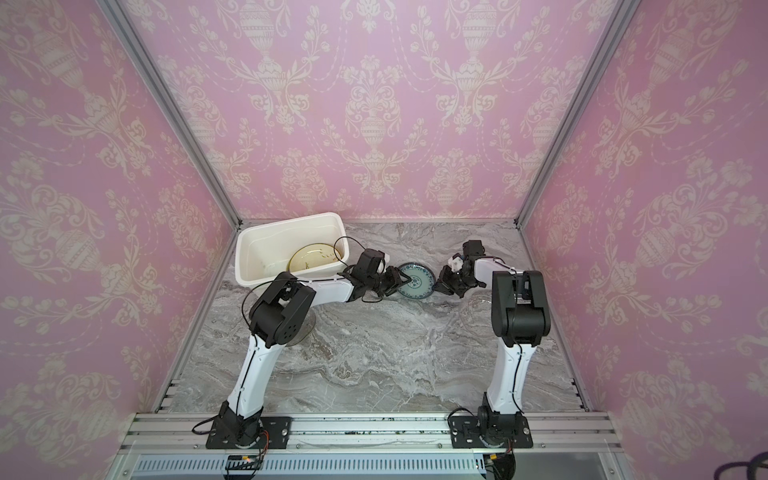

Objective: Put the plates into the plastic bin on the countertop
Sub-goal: 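Close the left gripper on the upright blue plate's opposite rim, then carry the blue floral plate into the bin with the left gripper while the right withdraws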

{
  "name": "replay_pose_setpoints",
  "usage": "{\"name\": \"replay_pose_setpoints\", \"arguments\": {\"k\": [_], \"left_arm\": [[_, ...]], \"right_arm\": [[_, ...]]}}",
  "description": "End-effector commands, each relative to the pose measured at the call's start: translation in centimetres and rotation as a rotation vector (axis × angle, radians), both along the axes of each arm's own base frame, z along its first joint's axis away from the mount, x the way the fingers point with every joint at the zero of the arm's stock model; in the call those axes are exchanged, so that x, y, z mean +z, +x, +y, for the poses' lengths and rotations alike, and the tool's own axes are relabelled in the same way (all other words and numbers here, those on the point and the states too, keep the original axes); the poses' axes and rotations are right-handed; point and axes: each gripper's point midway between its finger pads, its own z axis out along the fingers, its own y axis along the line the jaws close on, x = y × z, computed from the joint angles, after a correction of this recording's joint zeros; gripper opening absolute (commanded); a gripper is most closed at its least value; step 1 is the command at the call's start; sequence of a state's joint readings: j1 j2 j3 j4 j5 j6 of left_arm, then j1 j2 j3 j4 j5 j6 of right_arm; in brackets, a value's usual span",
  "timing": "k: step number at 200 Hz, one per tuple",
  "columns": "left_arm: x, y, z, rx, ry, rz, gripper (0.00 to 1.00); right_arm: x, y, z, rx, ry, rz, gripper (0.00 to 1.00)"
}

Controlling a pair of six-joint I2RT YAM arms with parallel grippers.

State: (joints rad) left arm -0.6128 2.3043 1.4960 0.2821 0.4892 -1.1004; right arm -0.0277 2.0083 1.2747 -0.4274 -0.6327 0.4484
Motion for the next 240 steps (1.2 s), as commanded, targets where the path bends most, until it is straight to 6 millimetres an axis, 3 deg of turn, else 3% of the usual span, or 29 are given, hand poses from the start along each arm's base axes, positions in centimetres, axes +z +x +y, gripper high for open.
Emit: {"name": "replay_pose_setpoints", "arguments": {"k": [1, 74, 123, 150, 193, 240], "left_arm": [[3.6, -0.3, -1.9, -0.021, -0.117, -0.061, 0.43], [4.9, -0.4, -2.0, -0.017, -0.171, -0.064, 0.18], [6.2, -1.0, -2.0, -0.033, -0.174, -0.083, 0.08], [7.9, -1.7, -2.2, -0.054, -0.162, -0.108, 0.06], [11.8, -2.8, -2.5, -0.104, -0.135, -0.177, 0.05], [17.0, -4.0, 0.0, -0.165, 0.045, -0.301, 0.03]], "right_arm": [[0.9, -1.9, 2.0, 0.046, 0.066, 0.031, 0.00], [1.2, -1.9, 1.8, 0.037, 0.049, 0.026, 0.00], [2.7, -2.0, 1.0, 0.024, -0.005, -0.002, 0.11], [4.2, -2.6, -0.8, -0.020, -0.101, 0.001, 0.29], [10.4, -4.0, -3.7, -0.084, -0.271, -0.082, 0.49], [20.4, -7.5, -4.4, -0.156, -0.298, -0.309, 0.57]]}}
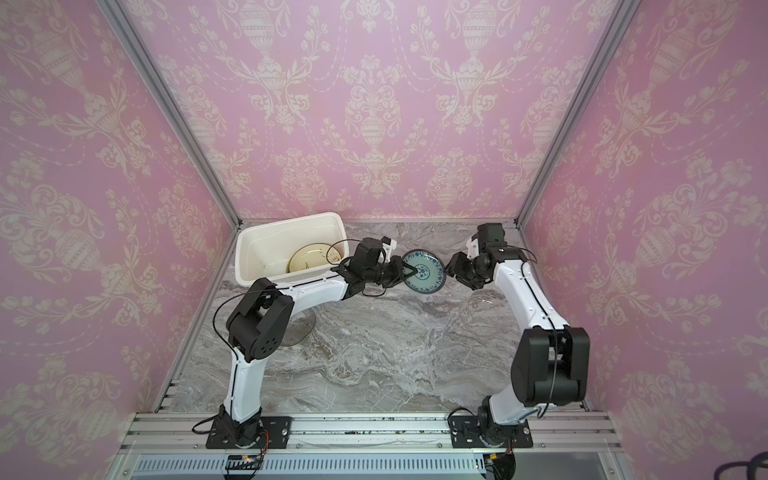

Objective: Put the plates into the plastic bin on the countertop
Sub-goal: 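Carry the blue floral plate into the bin with the left gripper while the right withdraws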

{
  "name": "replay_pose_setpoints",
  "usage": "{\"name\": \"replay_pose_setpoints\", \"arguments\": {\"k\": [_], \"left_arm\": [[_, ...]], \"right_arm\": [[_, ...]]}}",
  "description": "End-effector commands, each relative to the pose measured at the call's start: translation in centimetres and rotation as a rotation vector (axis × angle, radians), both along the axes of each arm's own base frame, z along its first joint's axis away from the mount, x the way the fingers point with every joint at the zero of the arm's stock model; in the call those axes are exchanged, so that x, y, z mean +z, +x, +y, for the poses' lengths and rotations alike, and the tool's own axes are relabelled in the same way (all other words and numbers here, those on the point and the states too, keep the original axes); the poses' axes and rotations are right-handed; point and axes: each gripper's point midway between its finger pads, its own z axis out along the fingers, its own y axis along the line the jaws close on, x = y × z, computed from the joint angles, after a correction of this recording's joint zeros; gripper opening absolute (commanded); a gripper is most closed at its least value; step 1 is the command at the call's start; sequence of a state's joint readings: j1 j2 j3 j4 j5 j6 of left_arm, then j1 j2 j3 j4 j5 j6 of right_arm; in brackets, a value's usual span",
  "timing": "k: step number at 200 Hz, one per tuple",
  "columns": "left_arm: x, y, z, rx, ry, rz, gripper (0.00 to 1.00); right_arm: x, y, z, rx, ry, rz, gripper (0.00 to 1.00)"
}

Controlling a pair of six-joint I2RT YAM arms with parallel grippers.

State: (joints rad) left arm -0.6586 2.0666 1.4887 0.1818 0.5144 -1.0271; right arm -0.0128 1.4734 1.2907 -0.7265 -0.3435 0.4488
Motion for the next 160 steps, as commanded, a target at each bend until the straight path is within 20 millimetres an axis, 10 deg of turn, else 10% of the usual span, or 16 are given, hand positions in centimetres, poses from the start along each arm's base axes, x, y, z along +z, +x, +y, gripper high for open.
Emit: {"name": "replay_pose_setpoints", "arguments": {"k": [1, 48, 112, 160], "left_arm": [[5.6, -1.0, 1.6, -0.053, 0.110, -0.148, 0.03], [10.7, 0.4, 9.6, 0.034, 0.241, -0.180, 0.00], [13.9, 2.9, 23.7, 0.257, 0.342, -0.129, 0.00], [10.8, 4.3, 32.6, 0.436, 0.389, 0.009, 0.00]], "right_arm": [[4.4, -2.7, -0.7, -0.040, -0.030, -0.072, 0.57], [8.3, -8.9, 1.8, -0.023, 0.083, -0.204, 0.56], [1.9, -16.6, 9.2, 0.069, 0.215, -0.107, 0.51], [-0.9, -16.3, 12.1, 0.137, 0.155, -0.046, 0.51]]}}
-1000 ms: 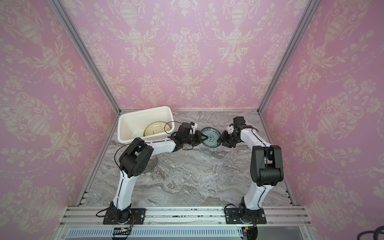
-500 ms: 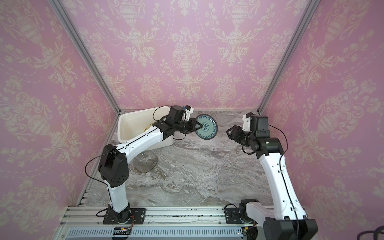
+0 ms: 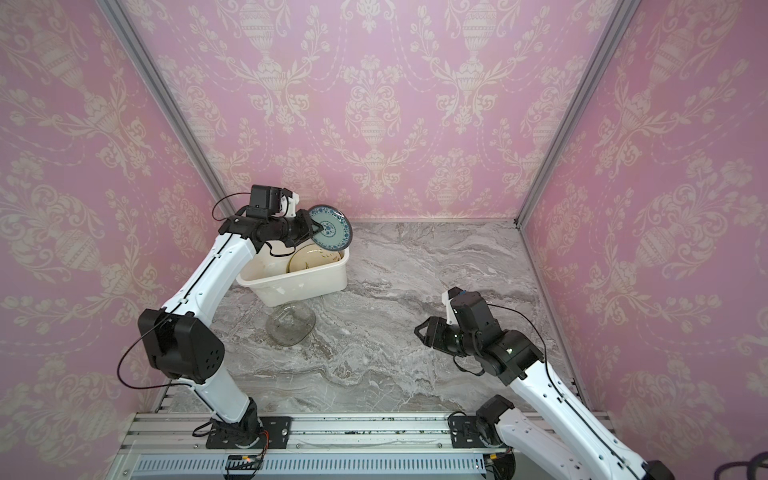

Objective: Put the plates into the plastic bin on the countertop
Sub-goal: 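Carry the blue floral plate into the bin with the left gripper while the right withdraws, then lower the blue floral plate upright against the stacked plates with left gripper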

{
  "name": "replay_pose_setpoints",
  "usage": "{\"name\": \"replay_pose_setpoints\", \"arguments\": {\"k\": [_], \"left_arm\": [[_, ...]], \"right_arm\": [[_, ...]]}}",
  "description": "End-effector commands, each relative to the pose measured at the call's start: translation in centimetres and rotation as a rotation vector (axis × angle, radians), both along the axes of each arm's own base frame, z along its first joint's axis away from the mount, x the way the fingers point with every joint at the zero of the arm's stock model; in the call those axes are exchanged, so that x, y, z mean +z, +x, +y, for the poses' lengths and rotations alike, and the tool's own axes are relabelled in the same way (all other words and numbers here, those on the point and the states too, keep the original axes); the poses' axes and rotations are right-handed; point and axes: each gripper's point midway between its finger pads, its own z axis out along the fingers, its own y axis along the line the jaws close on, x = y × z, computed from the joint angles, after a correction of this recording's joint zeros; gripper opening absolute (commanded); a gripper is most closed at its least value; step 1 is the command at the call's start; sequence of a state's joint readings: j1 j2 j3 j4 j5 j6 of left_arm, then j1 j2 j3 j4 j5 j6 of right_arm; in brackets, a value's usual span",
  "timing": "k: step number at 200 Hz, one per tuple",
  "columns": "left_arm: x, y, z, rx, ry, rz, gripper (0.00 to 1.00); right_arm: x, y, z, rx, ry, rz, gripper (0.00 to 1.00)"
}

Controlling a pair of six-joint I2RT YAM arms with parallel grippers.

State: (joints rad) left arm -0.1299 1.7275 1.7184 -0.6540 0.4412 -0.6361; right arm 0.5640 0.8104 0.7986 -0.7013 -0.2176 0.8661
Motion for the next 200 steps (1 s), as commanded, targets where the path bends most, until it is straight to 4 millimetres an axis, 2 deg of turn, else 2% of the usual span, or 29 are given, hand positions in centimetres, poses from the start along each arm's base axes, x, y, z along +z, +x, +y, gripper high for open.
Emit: {"name": "replay_pose_setpoints", "arguments": {"k": [1, 24, 70, 129, 165, 200], "left_arm": [[-1.0, -0.8, 3.7, 0.066, 0.035, 0.050, 0.00], [-3.0, -0.5, 5.8, 0.129, -0.019, 0.086, 0.00], [-5.5, -0.7, 5.5, 0.100, -0.054, 0.138, 0.03], [-10.1, -0.7, 6.6, 0.109, 0.030, 0.234, 0.04], [-12.0, 0.0, 6.2, 0.102, 0.002, 0.270, 0.04], [-13.8, 0.5, 5.9, 0.109, -0.028, 0.306, 0.05]], "right_arm": [[-0.5, 2.0, 0.9, -0.050, -0.012, -0.009, 0.51], [-0.2, 3.5, 2.8, -0.008, -0.044, 0.008, 0.51], [0.5, 4.9, 4.9, 0.066, -0.118, 0.027, 0.51], [0.0, 4.7, 4.4, 0.024, -0.101, 0.020, 0.51], [-0.2, 4.0, 3.3, 0.023, -0.144, 0.018, 0.51], [-0.6, 3.9, 3.2, 0.027, -0.150, 0.021, 0.51]]}}
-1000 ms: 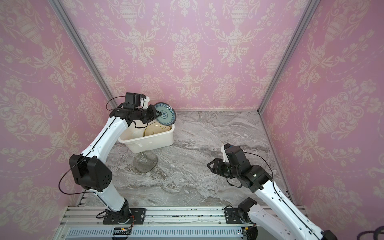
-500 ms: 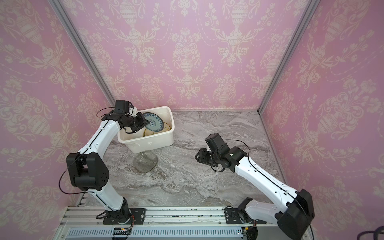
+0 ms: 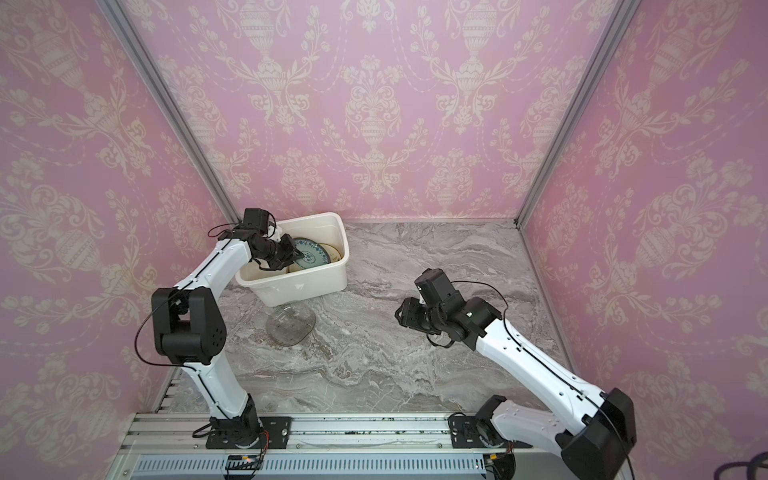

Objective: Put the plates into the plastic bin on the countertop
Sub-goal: 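Lower the blue floral plate upright against the stacked plates with left gripper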

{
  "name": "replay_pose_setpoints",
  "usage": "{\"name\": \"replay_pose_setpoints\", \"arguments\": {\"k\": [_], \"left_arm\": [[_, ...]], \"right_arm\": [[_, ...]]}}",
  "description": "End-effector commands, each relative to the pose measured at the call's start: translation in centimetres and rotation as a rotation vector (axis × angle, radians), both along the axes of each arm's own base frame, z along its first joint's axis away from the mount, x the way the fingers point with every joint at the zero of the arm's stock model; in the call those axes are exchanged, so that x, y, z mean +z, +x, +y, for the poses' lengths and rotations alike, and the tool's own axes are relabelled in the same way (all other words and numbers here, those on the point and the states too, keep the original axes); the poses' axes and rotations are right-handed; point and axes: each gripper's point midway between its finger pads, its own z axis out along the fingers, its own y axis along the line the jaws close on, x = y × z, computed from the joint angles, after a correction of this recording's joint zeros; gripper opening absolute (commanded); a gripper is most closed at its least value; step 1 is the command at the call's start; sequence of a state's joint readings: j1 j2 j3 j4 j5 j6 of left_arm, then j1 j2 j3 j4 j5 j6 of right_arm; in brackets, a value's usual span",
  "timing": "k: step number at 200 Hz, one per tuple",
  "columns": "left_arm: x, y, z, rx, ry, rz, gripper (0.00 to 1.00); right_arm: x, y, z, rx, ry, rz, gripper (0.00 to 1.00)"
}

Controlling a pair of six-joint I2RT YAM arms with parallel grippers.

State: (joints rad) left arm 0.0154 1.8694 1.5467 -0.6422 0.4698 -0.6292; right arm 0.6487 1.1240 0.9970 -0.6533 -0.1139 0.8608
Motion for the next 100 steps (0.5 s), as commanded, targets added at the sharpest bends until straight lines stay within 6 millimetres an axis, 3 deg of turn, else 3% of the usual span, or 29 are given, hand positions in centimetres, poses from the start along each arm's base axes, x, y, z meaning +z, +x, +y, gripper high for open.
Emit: {"name": "replay_pose_setpoints", "arguments": {"k": [1, 100], "left_arm": [[-0.9, 0.3, -0.5, -0.008, -0.028, 0.006, 0.05], [-4.3, -0.1, -0.6, -0.023, -0.027, 0.076, 0.31]], "right_arm": [[-1.1, -0.7, -0.7, 0.008, -0.046, 0.013, 0.51], [-1.2, -0.2, -0.2, 0.015, -0.043, 0.021, 0.51]]}}
